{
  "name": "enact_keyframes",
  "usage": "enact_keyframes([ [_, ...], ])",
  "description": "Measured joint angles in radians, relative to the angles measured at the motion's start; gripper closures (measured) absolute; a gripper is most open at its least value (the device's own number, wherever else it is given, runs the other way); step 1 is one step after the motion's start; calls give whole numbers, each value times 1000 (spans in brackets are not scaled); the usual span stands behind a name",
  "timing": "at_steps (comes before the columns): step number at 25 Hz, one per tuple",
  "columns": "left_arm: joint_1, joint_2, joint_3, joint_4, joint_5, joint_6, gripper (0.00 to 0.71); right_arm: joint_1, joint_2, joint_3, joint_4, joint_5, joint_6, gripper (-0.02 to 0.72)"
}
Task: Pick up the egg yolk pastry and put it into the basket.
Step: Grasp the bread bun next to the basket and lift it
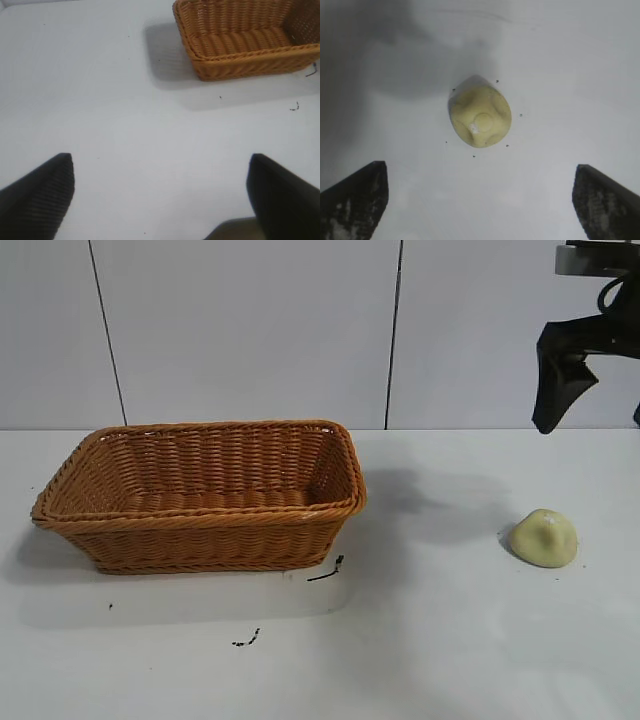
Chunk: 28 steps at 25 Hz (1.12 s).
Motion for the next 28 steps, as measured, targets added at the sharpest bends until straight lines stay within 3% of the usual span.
enact_keyframes([
  [10,0,0,0,0,0,0,14,0,164,-1,-14,-116,3,10],
  [28,0,0,0,0,0,0,14,0,310,-3,-14,-205,7,22],
])
